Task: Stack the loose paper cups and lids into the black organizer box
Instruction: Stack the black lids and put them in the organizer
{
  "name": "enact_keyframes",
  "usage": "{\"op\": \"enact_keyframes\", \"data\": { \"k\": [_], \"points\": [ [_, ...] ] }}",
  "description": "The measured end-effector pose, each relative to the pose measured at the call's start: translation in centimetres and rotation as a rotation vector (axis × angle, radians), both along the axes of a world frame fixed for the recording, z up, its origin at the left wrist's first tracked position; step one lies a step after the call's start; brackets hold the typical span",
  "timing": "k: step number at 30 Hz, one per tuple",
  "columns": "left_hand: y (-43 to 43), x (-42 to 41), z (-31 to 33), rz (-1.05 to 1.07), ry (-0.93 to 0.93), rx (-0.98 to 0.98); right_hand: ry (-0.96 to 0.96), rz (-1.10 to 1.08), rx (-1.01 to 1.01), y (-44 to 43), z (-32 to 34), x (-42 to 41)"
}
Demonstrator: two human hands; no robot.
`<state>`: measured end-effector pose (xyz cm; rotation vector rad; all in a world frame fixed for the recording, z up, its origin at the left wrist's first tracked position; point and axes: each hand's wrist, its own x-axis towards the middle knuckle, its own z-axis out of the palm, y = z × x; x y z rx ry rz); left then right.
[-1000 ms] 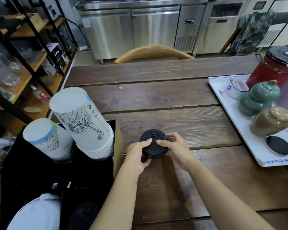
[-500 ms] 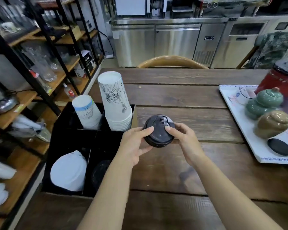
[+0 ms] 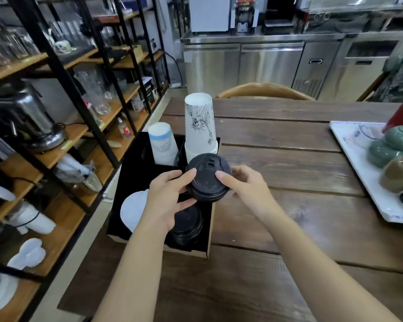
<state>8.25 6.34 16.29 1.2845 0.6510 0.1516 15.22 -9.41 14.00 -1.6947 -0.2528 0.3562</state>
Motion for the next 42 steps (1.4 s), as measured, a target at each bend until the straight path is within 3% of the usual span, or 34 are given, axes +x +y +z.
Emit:
{"op": "enact_keyframes", "data": {
  "k": [7,15,27,42],
  "points": [
    [4.2,-1.6,-0.5,-0.040,0.015,0.021,0.049,-0.011,-0.082,4.2,0.3,-2.5],
    [6.6,-3.2,-4.9,-0.103,0.180,0.012,0.122,-0.057,-0.280,6.9,-3.3,-4.9],
    [5.9,-3.4,-6.7,-0.222,0.243,0.105,0.063,-0.081,-0.526,7.3,-4.2,-5.8],
    [5.1,-3.7,-6.6,-0.271,0.257,0.185,0.141,-0.020,-0.539,7.1,-4.2,-5.9]
  ]
}}
